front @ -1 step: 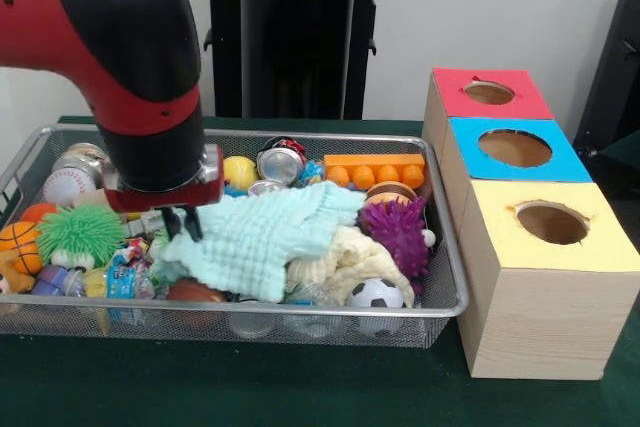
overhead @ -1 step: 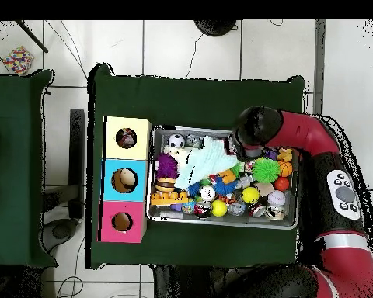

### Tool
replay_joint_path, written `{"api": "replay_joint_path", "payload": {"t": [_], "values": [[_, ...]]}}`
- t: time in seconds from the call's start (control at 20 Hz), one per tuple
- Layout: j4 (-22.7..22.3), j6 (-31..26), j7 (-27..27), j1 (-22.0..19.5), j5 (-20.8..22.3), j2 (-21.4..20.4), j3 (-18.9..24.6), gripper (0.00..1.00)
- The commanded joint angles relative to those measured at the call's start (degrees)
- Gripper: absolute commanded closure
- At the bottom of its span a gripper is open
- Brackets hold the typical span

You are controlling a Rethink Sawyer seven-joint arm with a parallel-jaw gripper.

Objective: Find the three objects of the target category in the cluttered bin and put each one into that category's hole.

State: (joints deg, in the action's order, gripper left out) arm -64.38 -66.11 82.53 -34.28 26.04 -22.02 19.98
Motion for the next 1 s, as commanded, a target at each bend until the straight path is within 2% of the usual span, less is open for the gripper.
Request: {"api": "replay_joint_path", "payload": {"t": [0.05,0.2,0.3,0.4,0.6,1.0], "values": [[9.04,-10.23,-21.00,2.70,10.76,-1.67,-0.42,1.00],[10.34,-13.21,-18.23,3.91,13.76,-0.75,-2.98,1.00],[8.40,-14.88,-11.14,3.79,12.25,-0.23,-4.62,1.00],[6.07,-15.26,-6.98,3.54,10.94,0.25,-5.31,1.00],[4.77,-16.53,-5.58,4.33,11.54,0.30,-7.11,1.00],[4.40,-28.10,-4.07,7.19,11.40,-1.47,-12.50,1.00]]}}
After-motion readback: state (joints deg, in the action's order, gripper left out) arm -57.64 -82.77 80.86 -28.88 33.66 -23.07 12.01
